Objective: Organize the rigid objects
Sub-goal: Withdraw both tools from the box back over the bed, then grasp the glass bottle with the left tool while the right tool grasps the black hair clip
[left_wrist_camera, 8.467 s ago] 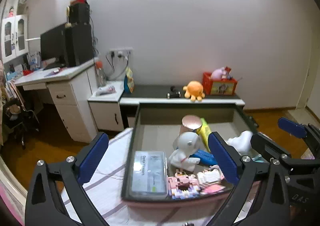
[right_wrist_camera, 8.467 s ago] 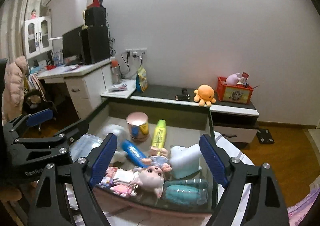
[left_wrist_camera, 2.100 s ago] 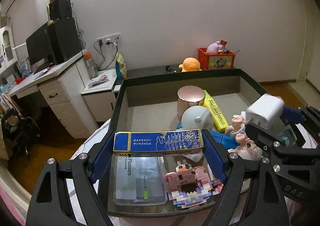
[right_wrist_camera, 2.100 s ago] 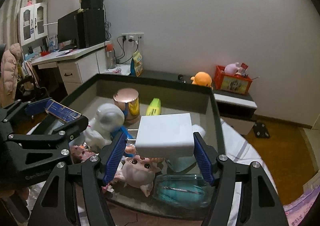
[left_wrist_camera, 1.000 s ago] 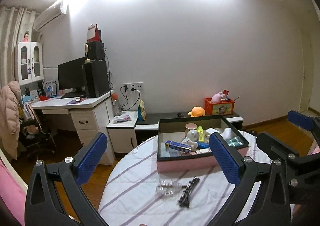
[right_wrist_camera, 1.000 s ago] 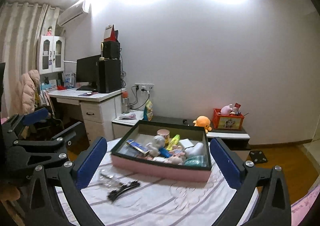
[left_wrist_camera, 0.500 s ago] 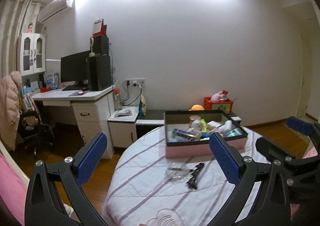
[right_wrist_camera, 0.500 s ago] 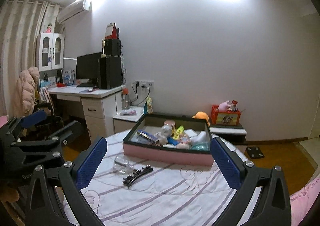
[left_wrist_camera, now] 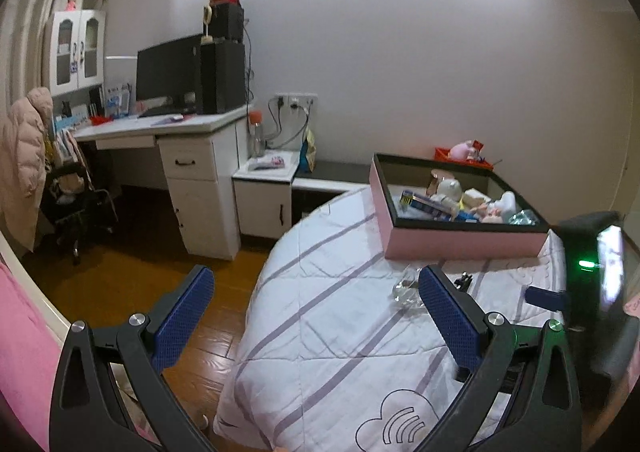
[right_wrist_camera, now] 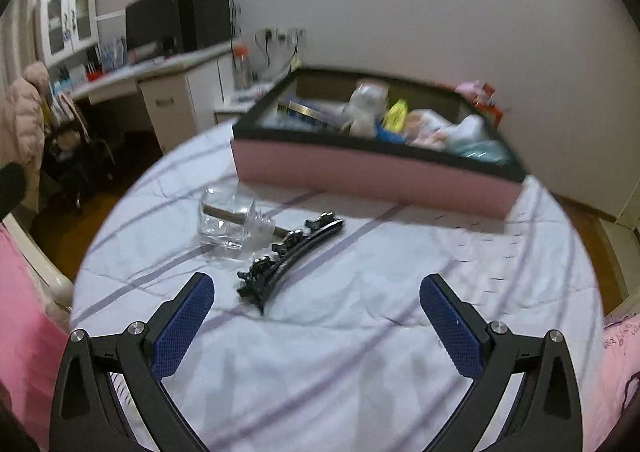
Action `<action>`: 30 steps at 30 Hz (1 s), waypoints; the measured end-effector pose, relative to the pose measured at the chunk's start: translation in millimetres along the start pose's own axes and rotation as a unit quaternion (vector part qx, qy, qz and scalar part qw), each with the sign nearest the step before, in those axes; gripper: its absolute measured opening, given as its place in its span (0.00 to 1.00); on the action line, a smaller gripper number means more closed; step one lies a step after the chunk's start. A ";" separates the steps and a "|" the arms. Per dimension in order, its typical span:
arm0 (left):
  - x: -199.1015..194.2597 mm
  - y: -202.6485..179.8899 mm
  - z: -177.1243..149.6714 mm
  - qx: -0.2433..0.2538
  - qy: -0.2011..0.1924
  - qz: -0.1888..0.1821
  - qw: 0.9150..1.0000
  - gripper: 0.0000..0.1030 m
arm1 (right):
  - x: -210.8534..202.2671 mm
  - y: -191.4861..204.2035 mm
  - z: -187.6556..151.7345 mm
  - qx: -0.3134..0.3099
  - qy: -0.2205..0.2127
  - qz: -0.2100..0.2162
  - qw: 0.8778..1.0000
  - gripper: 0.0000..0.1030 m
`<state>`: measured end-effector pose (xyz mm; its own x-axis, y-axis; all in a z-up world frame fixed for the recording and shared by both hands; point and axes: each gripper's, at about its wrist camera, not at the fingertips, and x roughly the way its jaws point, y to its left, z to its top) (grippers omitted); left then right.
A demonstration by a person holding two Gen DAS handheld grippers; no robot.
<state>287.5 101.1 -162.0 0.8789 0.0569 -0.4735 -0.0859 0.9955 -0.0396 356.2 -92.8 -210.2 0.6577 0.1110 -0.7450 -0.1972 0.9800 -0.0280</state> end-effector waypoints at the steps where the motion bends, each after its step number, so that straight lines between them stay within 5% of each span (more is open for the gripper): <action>1: 3.3 -1.0 -0.7 0.002 0.004 -0.002 1.000 1.00 | 9.0 1.3 2.3 -0.001 0.010 0.000 1.000 1.00; 7: 22.3 -8.7 -6.1 0.022 0.029 -0.003 0.999 1.00 | 37.6 -3.8 11.7 0.006 0.041 0.002 0.999 1.00; 10: 30.7 -15.6 -8.2 0.029 0.043 -0.011 0.999 1.00 | 39.9 -16.3 10.8 0.015 0.047 0.032 0.998 0.86; 15: 59.6 -32.9 -11.2 0.028 0.078 -0.078 0.993 1.00 | 27.8 -46.4 3.7 0.008 0.040 0.044 0.998 0.27; 30: 133.3 -92.9 -13.2 0.058 0.173 -0.073 0.981 1.00 | 5.8 -143.6 -18.9 0.044 0.033 0.053 0.997 0.27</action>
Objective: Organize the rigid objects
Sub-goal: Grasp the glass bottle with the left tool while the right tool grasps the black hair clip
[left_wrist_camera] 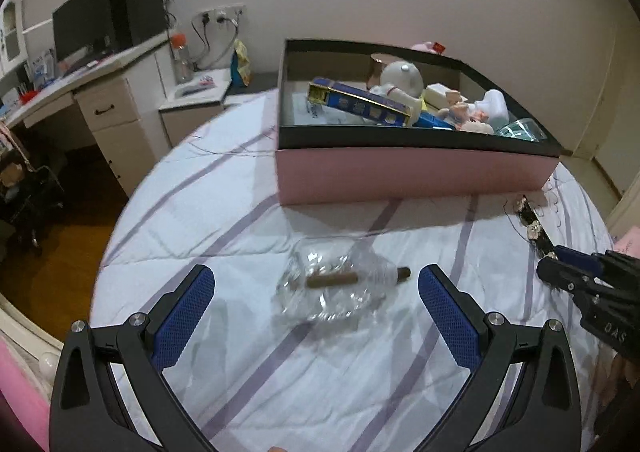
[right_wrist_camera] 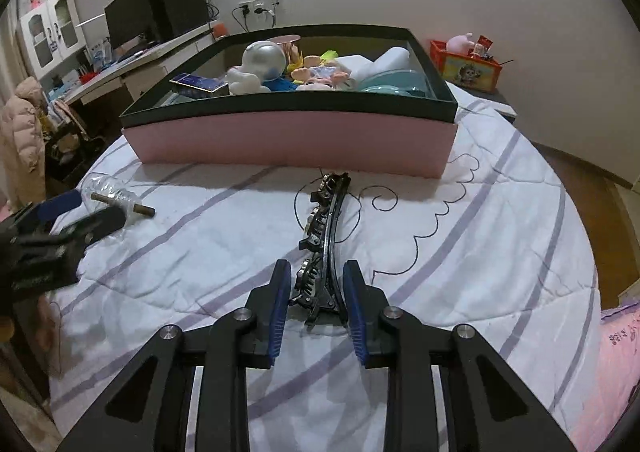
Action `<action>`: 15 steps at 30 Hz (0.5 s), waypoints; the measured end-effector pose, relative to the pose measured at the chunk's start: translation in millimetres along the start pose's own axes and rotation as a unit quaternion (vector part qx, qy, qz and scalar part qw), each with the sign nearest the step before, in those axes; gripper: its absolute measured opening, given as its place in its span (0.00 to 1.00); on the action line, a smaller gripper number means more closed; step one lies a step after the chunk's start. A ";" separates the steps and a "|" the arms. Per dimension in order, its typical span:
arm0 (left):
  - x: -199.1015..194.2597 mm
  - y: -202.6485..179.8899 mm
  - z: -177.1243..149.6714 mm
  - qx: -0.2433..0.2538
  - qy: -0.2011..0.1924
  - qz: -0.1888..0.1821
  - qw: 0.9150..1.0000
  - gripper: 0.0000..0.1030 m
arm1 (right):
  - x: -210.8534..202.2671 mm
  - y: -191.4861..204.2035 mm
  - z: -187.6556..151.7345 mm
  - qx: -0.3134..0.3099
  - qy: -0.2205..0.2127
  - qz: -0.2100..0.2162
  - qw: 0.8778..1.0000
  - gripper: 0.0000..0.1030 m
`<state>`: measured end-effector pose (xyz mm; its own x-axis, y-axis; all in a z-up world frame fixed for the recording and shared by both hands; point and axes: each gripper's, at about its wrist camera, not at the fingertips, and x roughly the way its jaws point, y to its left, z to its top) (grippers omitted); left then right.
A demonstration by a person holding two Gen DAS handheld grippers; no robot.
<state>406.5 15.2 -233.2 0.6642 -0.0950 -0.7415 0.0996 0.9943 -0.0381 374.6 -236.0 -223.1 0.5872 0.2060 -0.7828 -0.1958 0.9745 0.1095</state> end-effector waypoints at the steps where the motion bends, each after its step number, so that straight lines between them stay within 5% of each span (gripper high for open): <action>1: 3.4 -1.1 1.5 0.000 0.004 0.004 1.000 1.00 | 1.2 -1.6 2.6 0.001 0.001 0.003 1.000 0.27; 3: 8.8 -4.5 2.5 0.005 0.012 0.008 1.000 0.99 | 1.0 -4.4 2.4 0.004 -0.001 0.007 1.000 0.27; 7: 16.0 -9.7 2.6 0.017 0.026 0.014 0.999 0.65 | 6.5 -0.6 6.3 0.006 -0.002 0.014 1.000 0.27; 9: 13.1 -9.5 3.2 0.016 0.018 0.012 1.000 0.56 | 7.6 -0.5 7.9 0.007 -0.003 0.016 1.000 0.27; 15: 4.3 -6.3 1.2 0.005 0.009 0.013 1.000 0.56 | 8.1 0.4 8.5 0.009 -0.006 0.015 1.000 0.27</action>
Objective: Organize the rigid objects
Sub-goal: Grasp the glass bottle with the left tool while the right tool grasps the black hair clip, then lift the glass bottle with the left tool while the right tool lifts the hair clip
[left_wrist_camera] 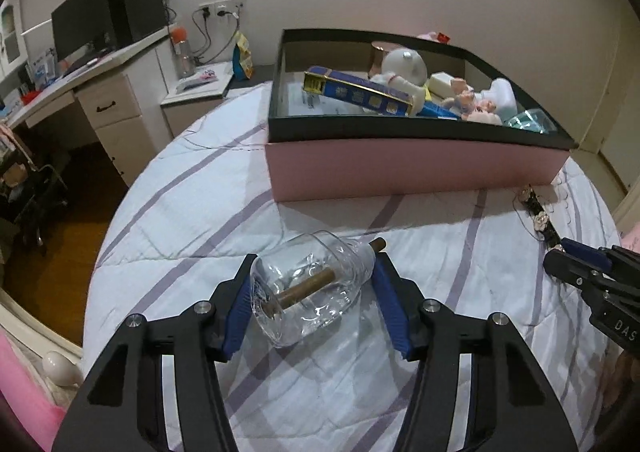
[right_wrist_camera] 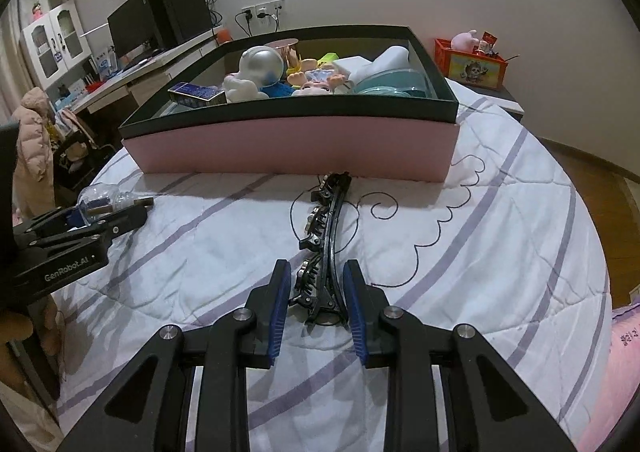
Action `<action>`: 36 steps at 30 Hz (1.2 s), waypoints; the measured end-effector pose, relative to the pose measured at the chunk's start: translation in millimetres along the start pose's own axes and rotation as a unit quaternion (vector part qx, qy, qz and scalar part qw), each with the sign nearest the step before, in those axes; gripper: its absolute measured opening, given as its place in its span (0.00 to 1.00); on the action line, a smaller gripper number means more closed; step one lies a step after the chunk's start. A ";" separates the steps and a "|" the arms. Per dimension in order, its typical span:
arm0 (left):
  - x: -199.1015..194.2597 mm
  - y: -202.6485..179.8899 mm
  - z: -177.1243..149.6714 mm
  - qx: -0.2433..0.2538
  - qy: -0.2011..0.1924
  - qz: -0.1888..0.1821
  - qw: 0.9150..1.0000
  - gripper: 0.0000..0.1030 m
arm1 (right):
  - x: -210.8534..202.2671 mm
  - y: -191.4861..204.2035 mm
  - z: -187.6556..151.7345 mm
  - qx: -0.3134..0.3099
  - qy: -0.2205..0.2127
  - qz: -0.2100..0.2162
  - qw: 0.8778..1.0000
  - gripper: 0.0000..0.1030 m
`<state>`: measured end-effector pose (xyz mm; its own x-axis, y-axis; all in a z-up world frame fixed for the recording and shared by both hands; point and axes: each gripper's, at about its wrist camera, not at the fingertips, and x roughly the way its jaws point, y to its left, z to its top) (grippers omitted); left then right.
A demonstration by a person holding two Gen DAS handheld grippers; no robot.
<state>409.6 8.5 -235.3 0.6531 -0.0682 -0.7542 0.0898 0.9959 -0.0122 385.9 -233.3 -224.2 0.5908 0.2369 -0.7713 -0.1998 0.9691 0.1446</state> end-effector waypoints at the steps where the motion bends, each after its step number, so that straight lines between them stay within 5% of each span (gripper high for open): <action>1: -3.8 0.4 -2.2 -0.001 -0.003 -0.004 1.000 0.56 | 0.3 0.5 0.1 -0.001 0.001 -0.002 1.000 0.27; 11: -15.6 -16.1 -11.0 0.008 -0.003 -0.020 1.000 0.56 | 11.9 12.6 9.4 -0.021 0.005 -0.034 0.999 0.36; 15: -20.6 -23.4 -11.8 0.013 -0.008 -0.026 1.000 0.56 | 12.5 15.1 10.1 -0.034 0.000 -0.041 0.999 0.19; 20: -39.0 -26.7 -12.5 0.009 -0.029 -0.034 0.999 0.56 | -14.4 12.8 7.0 -0.023 -0.050 -0.017 0.998 0.19; 28: -110.2 -32.1 -7.0 -0.014 -0.131 -0.037 0.991 0.56 | -108.4 41.3 4.3 -0.036 -0.179 -0.001 0.983 0.19; 36: -187.6 -46.8 -4.7 -0.007 -0.224 -0.018 0.974 0.56 | -168.0 79.5 2.6 -0.070 -0.240 0.000 0.968 0.19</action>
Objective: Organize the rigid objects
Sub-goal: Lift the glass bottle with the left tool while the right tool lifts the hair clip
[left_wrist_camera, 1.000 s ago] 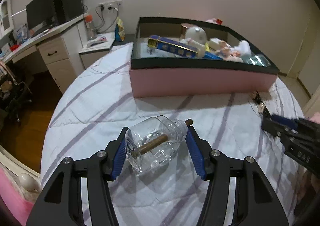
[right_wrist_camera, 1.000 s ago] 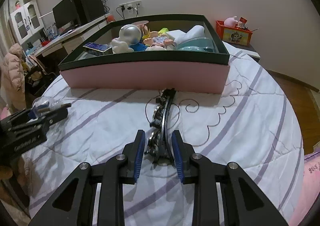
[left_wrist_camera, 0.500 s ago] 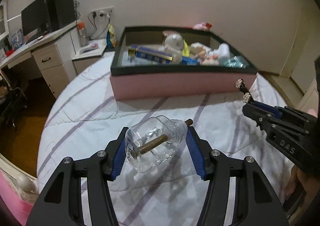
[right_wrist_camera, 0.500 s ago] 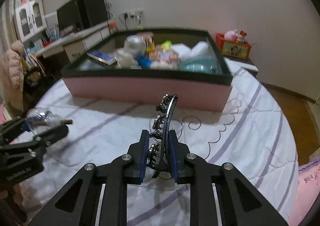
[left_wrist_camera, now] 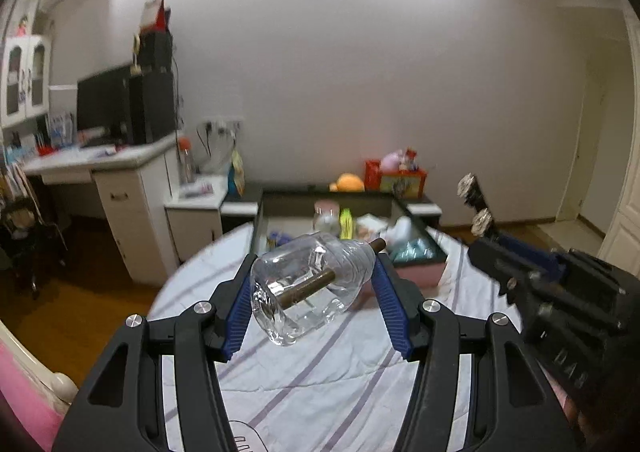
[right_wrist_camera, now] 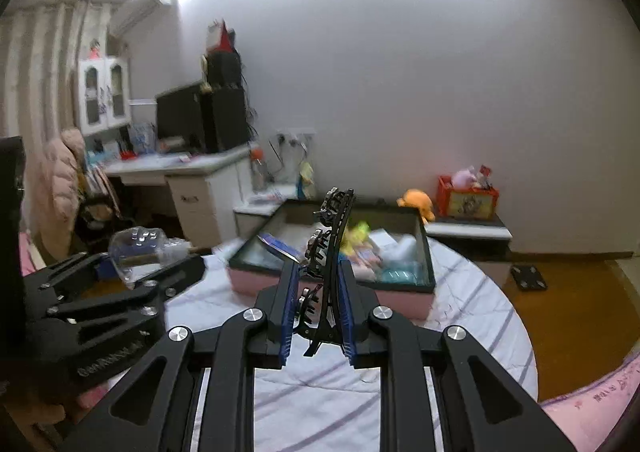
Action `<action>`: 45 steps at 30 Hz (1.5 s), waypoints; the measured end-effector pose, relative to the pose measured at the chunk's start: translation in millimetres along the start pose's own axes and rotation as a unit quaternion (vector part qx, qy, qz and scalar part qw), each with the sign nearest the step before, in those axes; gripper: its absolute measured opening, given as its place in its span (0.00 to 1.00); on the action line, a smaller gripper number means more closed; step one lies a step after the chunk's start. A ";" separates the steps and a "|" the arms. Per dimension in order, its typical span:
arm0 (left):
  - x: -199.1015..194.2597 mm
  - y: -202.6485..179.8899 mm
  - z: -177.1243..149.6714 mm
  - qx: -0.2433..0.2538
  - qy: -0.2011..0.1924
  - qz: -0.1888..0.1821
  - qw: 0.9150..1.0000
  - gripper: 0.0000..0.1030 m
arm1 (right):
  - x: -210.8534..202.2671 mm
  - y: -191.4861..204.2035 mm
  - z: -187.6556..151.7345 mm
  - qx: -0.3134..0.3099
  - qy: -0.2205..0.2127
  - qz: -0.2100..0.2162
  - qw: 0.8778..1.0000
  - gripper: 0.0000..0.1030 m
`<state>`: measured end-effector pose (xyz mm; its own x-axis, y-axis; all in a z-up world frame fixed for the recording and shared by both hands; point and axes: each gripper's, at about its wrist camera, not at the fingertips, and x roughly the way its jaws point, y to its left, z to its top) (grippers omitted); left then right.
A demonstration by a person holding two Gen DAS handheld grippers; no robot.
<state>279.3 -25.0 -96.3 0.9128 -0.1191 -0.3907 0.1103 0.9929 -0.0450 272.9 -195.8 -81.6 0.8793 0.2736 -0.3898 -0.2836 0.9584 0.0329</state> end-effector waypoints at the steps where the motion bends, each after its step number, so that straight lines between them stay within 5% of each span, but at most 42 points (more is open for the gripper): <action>1: -8.0 -2.0 2.8 0.003 -0.010 0.001 1.000 0.56 | -6.3 3.1 1.9 -0.003 -0.009 0.000 1.000 0.19; 18: -58.2 -15.2 21.4 0.025 -0.095 0.034 0.995 0.54 | -54.7 22.9 20.2 -0.024 -0.068 -0.005 0.997 0.19; 23: -26.4 -1.4 -6.3 0.008 -0.046 0.031 0.998 0.63 | -31.2 14.4 8.7 -0.016 -0.035 -0.014 0.999 0.19; 28: 17.7 13.9 -57.8 -0.031 0.065 0.006 0.997 0.65 | 12.8 -6.7 -38.5 0.024 0.037 -0.006 0.999 0.19; 30: 16.4 11.0 -69.5 -0.018 0.075 -0.001 0.997 0.65 | 18.6 -11.3 -52.0 0.034 0.056 0.003 0.998 0.19; 33: 6.2 1.7 -86.5 -0.007 0.081 -0.018 0.996 0.79 | 14.8 -13.5 -59.4 0.034 0.061 0.007 0.998 0.19; 41: 3.3 -44.8 -142.2 0.049 0.131 -0.018 0.990 0.80 | -17.8 -17.8 -71.3 0.028 0.058 -0.001 0.998 0.19; 44: 9.8 -51.2 -153.4 0.059 0.145 -0.009 0.988 0.71 | -24.9 -21.0 -80.4 0.034 0.064 -0.003 0.997 0.19; 45: 12.6 -53.2 -154.7 0.064 0.150 -0.003 0.987 0.52 | -26.2 -22.4 -82.3 0.034 0.068 -0.006 0.997 0.19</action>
<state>224.1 -79.0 -241.0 0.7563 -0.1003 -0.6465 0.1820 0.9814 0.0606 224.6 -231.2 -147.8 0.8209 0.2532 -0.5118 -0.2434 0.9660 0.0874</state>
